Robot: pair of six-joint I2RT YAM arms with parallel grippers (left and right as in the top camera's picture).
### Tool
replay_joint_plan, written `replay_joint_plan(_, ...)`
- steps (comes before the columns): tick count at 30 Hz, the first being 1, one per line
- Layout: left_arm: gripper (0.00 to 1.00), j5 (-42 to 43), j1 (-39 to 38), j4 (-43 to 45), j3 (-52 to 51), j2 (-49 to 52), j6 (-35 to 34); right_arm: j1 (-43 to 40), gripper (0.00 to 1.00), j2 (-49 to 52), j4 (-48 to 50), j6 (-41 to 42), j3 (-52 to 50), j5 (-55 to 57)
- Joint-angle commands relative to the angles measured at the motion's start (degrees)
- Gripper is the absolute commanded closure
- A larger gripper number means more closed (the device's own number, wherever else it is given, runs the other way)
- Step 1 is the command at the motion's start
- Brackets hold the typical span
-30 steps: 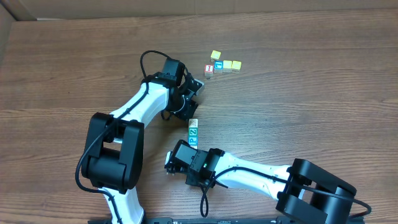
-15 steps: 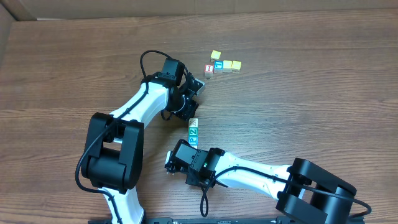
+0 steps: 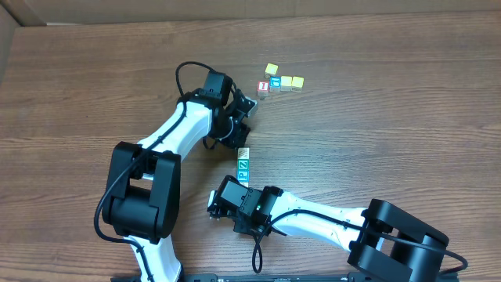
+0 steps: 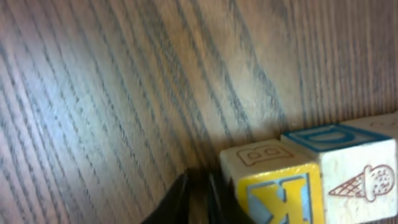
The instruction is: Flip 5 blocks
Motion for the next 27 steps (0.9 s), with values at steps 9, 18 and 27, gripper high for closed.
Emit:
replay_joint_plan(9, 0.96, -1.09, 7.21, -9.86, 21.40, -0.15, -17.86, -1.51, 0.71, -4.76, -13.75, 3.58, 11.85, -8.33)
replay_joint_plan(18, 0.86, -1.09, 19.52, -17.49, 25.66, -0.13, -27.50, -17.44, 0.43, -11.50, -19.54, 14.43, 15.93, -9.16)
replay_joint_plan(27, 0.31, -0.70, 25.44, -20.98, 25.09, -0.13, -29.57, -40.44, 0.04, -11.15, -22.49, 22.36, 15.87, -10.97)
